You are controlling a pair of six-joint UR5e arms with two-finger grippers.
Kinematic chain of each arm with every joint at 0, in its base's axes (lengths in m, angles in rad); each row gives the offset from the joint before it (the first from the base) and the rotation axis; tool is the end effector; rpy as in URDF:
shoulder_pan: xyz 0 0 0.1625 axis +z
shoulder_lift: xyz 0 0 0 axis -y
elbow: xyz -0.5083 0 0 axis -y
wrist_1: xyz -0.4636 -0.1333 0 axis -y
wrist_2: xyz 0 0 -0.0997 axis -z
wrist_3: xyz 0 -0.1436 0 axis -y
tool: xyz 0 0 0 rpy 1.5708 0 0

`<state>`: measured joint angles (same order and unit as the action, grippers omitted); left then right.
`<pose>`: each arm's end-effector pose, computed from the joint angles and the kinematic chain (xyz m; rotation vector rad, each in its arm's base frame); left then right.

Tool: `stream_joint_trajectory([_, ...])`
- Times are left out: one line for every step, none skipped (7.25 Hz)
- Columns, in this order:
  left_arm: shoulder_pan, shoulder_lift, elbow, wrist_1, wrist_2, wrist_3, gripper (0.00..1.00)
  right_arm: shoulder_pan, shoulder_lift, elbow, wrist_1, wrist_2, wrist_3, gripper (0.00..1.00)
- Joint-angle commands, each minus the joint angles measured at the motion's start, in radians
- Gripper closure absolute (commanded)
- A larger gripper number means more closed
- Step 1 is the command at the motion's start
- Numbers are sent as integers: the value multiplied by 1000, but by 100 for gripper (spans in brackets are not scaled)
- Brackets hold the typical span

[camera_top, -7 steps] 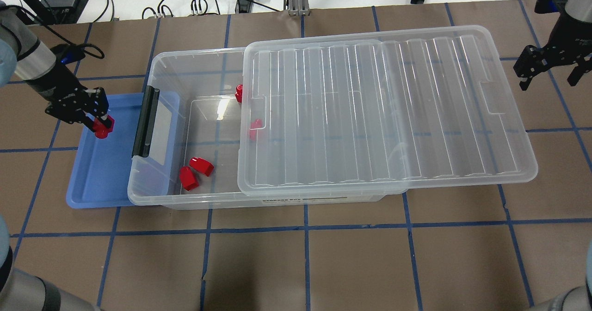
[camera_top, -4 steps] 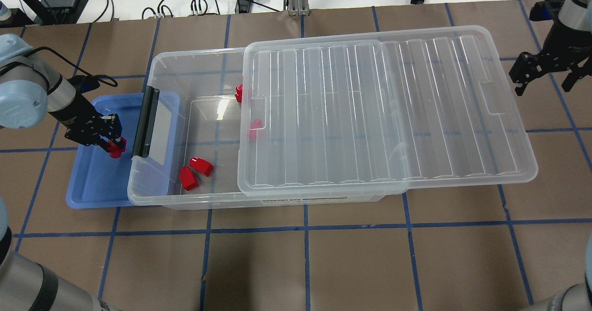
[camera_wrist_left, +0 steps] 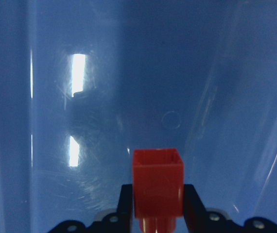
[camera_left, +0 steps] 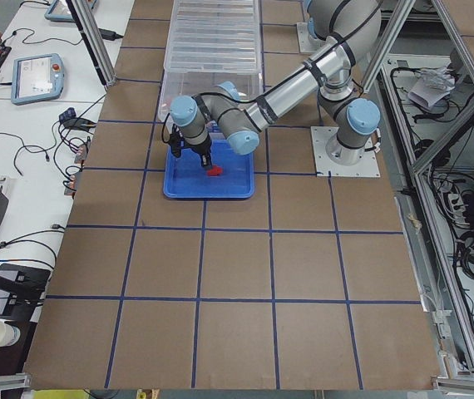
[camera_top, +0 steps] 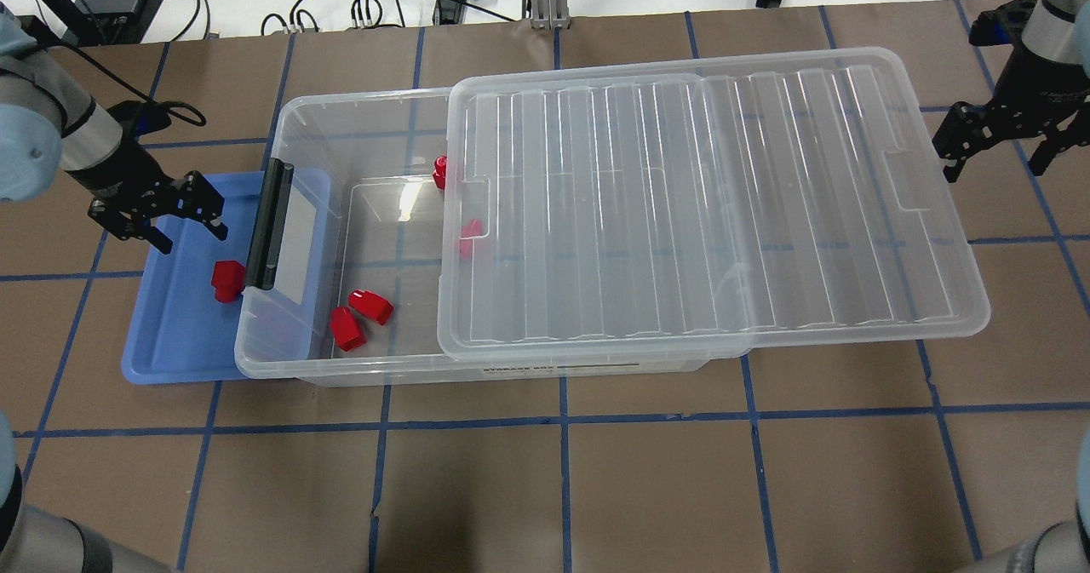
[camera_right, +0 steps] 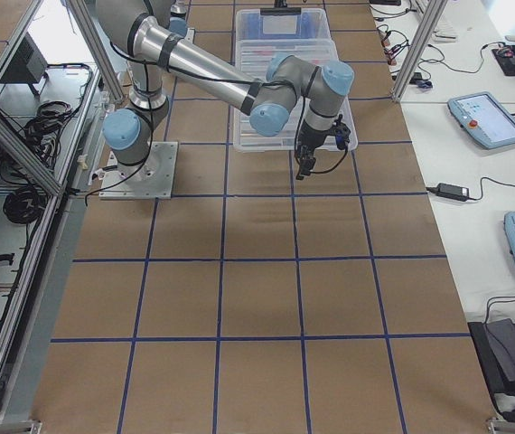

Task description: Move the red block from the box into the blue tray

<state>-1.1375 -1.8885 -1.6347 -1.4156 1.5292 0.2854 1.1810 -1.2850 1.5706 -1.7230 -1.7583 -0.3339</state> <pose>0.1482 -0.6520 0.3105 0.2294 -2.9999 -0.2982 -0.1554 -0.6585 0.3665 -0.0650 -2.9993 -0.2873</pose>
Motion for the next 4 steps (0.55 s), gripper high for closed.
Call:
stream_joint_trajectory([-133,77,166,-242,3,-125,0,9,-2,2,5,28,3,0])
stream_joint_trajectory([-234,109,202,-256,31,-173,0,9,-2,2,8,63,4,0])
stream_joint_trajectory([-314,149,202,-263,63,-233,0,12,-4,3,13,66,4,0])
stream_joint_trajectory([-377,192,197,-260,83,-280,0,31,-5,6,13,84,18,0])
